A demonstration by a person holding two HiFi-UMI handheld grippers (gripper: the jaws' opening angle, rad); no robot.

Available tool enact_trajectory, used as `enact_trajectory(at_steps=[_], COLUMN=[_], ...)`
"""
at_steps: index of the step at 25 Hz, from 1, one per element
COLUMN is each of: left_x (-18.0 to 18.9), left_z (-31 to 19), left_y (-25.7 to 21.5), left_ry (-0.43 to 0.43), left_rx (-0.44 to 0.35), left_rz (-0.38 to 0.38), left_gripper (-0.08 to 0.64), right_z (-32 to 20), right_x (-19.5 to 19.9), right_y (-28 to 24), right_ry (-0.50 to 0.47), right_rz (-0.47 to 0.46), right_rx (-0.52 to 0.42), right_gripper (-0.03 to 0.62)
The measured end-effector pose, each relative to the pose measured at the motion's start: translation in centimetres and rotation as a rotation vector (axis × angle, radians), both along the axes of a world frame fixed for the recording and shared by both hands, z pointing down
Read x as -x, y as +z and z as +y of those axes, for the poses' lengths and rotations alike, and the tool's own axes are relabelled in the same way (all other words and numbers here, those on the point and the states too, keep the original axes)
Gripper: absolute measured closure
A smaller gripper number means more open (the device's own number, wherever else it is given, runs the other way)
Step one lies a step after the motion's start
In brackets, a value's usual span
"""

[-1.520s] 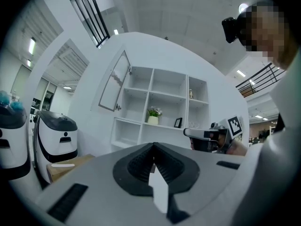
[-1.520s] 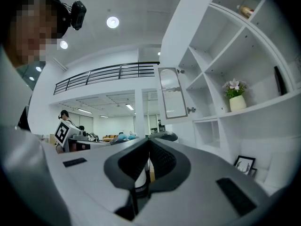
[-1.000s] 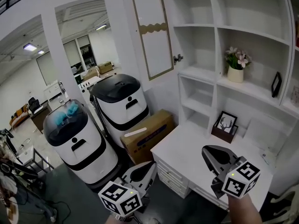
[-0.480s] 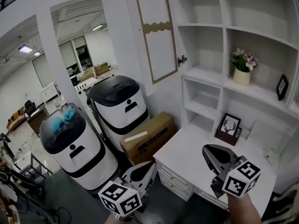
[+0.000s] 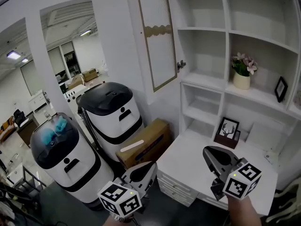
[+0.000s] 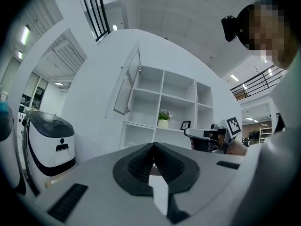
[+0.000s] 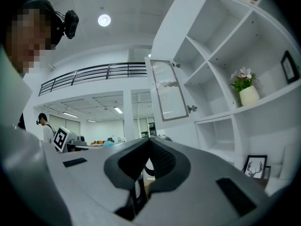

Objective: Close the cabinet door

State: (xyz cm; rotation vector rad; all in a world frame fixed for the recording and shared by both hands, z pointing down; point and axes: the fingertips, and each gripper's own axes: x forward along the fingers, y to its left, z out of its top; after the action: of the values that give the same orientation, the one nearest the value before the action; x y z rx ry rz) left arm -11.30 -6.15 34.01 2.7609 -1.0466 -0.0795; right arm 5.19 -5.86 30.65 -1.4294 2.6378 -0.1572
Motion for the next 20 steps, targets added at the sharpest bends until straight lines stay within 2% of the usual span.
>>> enact_trajectory(at_steps=[8,20], left_x=[2.1,2.4], left_z=[-2.2,-4.5], left_y=[0.5,1.5], left_ry=[0.041,0.011], left_rx=[0.004,0.038], left_rz=[0.017,0.033], left_gripper=[0.555,0.555], right_z=[-1.6,-4.8], right_x=[2.1,2.5], right_y=[0.2,0.4], right_ry=[0.042,0.012], right_rz=[0.019,0.037], right_rx=[0.007,0.031], right_gripper=[0.588,0.588])
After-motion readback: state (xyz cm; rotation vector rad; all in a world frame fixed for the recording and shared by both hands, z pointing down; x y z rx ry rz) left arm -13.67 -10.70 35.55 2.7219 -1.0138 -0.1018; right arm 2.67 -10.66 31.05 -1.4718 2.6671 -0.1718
